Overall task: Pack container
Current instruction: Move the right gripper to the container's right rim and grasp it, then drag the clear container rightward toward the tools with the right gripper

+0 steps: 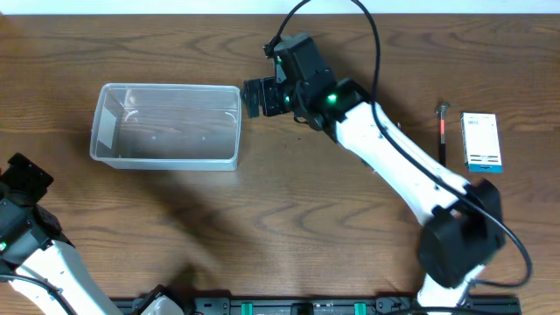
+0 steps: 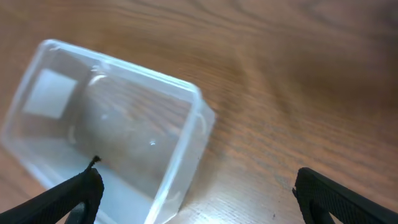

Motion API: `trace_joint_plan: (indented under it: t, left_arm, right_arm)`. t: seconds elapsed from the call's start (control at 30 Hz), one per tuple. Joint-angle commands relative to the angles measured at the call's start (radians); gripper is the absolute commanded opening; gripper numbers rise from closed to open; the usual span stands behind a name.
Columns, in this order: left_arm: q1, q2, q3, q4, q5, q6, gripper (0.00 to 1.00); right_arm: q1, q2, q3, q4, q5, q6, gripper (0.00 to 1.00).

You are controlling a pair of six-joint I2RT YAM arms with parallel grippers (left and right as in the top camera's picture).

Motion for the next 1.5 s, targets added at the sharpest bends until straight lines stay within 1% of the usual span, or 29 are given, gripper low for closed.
trace_joint_plan:
  t: [0.0, 0.13, 0.27, 0.4, 0.67, 0.8, 1.07, 1.23, 1.37, 1.47]
  left_arm:
    - [0.005, -0.002, 0.026, -0.002, -0.012, -0.002, 0.98]
    - [0.005, -0.002, 0.026, -0.002, -0.012, -0.002, 0.98]
    - [0.004, -0.002, 0.026, -0.002, -0.012, -0.002, 0.98]
    - [0.005, -0.002, 0.026, -0.002, -0.012, -0.002, 0.98]
    - [0.005, -0.002, 0.026, -0.002, -0.012, -0.002, 0.98]
    - [0.005, -0.002, 0.026, -0.002, -0.012, -0.002, 0.98]
    - [0.005, -0.002, 0.026, -0.002, -0.012, -0.002, 0.98]
    - [0.005, -0.002, 0.026, -0.002, -0.012, -0.002, 0.98]
    - [0.005, -0.002, 0.026, -0.002, -0.012, -0.002, 0.98]
    - [0.005, -0.002, 0.026, -0.002, -0.012, -0.002, 0.98]
  right_arm:
    - [0.007, 0.063, 0.041, -0.003, 0.021, 0.105, 0.99]
    - [0.056, 0.094, 0.043, -0.016, 0.07, 0.169, 0.99]
    - [0.128, 0.113, 0.043, -0.042, 0.182, 0.18, 0.99]
    - [0.165, 0.117, 0.043, -0.043, 0.256, 0.196, 0.99]
    - [0.17, 0.136, 0.043, -0.032, 0.263, 0.211, 0.99]
    - [0.178, 0.168, 0.043, -0.013, 0.263, 0.211, 0.93]
    - [0.188, 0.235, 0.043, 0.025, 0.263, 0.245, 0.91]
    - [0.193, 0.249, 0.043, 0.047, 0.263, 0.245, 0.81]
    - [0.204, 0.266, 0.043, 0.045, 0.263, 0.245, 0.75]
    - [0.212, 0.272, 0.043, 0.042, 0.264, 0.245, 0.65]
